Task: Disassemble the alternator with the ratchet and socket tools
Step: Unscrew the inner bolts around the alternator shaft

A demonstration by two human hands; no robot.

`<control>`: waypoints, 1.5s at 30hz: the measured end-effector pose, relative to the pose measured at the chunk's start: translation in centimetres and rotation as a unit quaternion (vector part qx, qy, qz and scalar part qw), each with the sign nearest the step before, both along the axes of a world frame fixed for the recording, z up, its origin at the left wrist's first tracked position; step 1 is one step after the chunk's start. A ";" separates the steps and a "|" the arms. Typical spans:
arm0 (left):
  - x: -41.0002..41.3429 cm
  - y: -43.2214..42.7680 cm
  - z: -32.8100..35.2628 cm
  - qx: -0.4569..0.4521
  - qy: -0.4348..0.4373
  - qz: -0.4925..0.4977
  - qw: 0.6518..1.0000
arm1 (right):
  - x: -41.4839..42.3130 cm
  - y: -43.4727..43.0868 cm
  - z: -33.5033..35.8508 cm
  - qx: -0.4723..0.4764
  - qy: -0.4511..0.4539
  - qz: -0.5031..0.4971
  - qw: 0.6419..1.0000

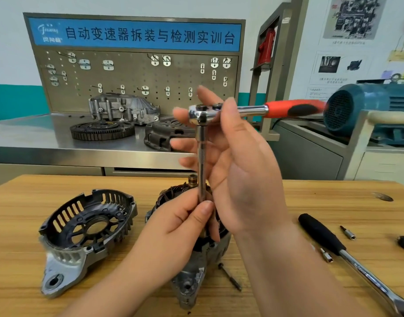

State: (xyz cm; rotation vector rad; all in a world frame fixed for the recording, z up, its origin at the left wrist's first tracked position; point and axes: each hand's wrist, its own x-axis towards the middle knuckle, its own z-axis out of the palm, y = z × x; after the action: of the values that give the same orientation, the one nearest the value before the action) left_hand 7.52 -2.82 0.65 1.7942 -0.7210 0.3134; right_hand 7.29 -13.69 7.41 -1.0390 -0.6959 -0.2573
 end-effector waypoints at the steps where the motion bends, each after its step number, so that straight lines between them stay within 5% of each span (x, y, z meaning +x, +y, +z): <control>1: 0.1 0.0 -0.1 -0.001 -0.002 0.007 1.000 | 0.0 0.0 0.0 -0.004 -0.024 -0.033 0.999; 5: 0.1 -0.2 -0.2 0.000 0.001 0.019 1.000 | -0.3 0.2 0.1 -0.002 -0.073 -0.087 0.994; 14: 0.0 0.2 0.2 0.014 0.017 -0.027 0.999 | 0.3 -0.5 -0.1 0.009 0.057 -0.009 0.998; 22: 0.5 0.2 -0.1 0.010 -0.010 0.004 1.000 | 0.3 0.2 -0.1 -0.037 -0.134 -0.144 0.980; 30: 0.0 0.2 -0.1 0.020 0.007 -0.029 0.999 | 0.3 -0.4 0.0 0.008 0.039 0.017 0.999; 34: 0.2 0.2 0.0 0.035 -0.001 -0.014 0.999 | 0.2 -0.1 -0.1 0.035 0.013 0.010 0.999; 39: 0.3 0.1 -0.1 0.031 -0.013 0.004 0.999 | 0.0 -0.1 0.0 -0.041 -0.129 -0.088 0.987; 45: 0.1 0.2 -0.2 0.009 0.017 -0.038 0.999 | 0.0 0.0 0.0 0.037 -0.008 0.018 0.999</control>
State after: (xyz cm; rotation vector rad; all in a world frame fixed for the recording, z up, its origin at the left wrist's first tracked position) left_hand 7.59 -2.64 0.48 1.7812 -0.7673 0.2262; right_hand 7.32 -13.74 7.38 -0.9535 -0.7132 -0.2586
